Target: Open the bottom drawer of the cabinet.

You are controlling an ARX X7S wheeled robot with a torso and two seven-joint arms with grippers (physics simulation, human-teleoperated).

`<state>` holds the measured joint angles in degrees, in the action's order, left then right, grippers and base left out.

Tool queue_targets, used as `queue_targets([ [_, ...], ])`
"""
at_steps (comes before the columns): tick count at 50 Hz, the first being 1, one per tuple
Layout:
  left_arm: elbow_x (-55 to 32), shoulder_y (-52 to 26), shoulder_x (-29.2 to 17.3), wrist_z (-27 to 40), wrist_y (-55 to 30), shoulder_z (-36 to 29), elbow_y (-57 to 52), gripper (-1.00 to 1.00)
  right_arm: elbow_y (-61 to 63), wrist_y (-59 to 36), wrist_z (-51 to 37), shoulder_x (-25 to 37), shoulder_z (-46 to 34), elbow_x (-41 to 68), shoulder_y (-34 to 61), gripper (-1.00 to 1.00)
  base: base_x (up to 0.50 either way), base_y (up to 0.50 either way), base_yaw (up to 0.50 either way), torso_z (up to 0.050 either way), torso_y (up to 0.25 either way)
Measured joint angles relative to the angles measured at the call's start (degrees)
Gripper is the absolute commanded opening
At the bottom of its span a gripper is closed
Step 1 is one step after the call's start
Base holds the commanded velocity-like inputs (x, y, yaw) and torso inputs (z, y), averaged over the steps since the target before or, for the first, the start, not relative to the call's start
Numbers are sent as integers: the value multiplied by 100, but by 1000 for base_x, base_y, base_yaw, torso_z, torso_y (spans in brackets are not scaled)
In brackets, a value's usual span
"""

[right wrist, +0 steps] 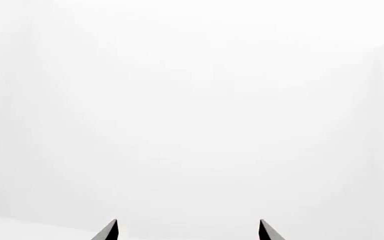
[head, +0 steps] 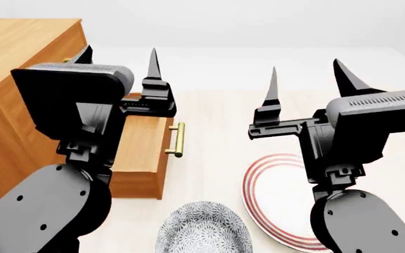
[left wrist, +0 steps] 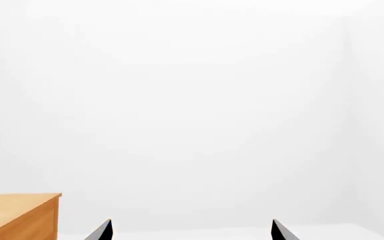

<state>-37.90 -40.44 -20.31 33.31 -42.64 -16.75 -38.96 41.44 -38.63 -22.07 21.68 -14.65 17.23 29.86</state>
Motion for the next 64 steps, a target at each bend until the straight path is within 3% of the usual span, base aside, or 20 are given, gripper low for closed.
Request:
queue_targets([
  [14,25,-139,-98,68,-34,-59,-333,100,701,-656,-74,31,-124,21,920,100,0,0,0,0,0],
  [34,-139,-1000,-143,304,-509,-23,-829,100,1507,-1607,-154,-20,37,426,2006,100,0,0,0,0,0],
  [64,-250,-1294,-184,414,-600,-32,-1009,100,1690,-1816,-362,82,121,876,2422,100,0,0,0,0,0],
])
